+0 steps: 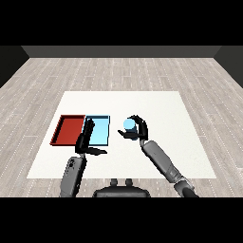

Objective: Pick the blue can and put it in the blue box

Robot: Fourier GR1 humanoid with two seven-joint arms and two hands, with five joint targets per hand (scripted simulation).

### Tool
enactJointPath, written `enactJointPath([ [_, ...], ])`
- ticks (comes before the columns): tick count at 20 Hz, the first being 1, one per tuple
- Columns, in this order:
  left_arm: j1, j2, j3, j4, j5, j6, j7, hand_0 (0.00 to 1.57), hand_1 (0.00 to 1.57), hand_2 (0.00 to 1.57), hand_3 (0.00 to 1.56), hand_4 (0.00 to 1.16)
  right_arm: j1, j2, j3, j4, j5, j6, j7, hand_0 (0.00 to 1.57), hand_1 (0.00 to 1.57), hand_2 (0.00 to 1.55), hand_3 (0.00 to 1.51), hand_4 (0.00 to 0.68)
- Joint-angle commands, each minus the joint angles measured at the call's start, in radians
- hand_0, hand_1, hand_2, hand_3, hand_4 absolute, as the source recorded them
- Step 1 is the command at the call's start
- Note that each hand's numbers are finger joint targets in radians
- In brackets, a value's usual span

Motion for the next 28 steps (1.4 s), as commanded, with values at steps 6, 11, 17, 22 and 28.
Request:
enactJointPath([
  [6, -0.029, -0.001, -0.020, 0.126, 0.010, -0.017, -0.074, 0.00, 0.00, 0.00, 0.00, 0.00, 0.115, -0.061, -0.084, -0.157, 0.107, 0.111, 0.060, 1.42, 1.42, 1.44, 1.40, 0.616],
  [11, -0.056, -0.012, -0.125, 0.094, 0.034, 0.067, 0.049, 0.00, 0.00, 0.00, 0.00, 0.00, 0.012, -0.039, -0.134, -0.123, 0.171, 0.130, 0.134, 1.44, 1.44, 1.45, 1.40, 0.615],
  [17, -0.062, -0.012, -0.255, 0.180, 0.087, 0.158, -0.014, 0.00, 0.00, 0.00, 0.00, 0.00, 0.008, 0.033, -0.157, -0.077, 0.204, 0.199, 0.092, 1.46, 1.46, 1.46, 1.40, 0.609],
  [22, -0.207, -0.012, -0.333, 0.281, 0.154, 0.295, 0.019, 0.00, 0.00, 0.00, 0.00, 0.00, 0.025, 0.043, -0.110, -0.237, 0.288, 0.178, 0.259, 1.49, 1.49, 1.47, 1.40, 0.615],
  [28, -0.217, -0.012, -0.295, 0.301, 0.193, 0.237, 0.012, 0.00, 0.00, 0.00, 0.00, 0.00, 0.173, 0.088, -0.123, -0.260, 0.339, 0.245, 0.122, 1.49, 1.49, 1.47, 1.40, 0.610],
])
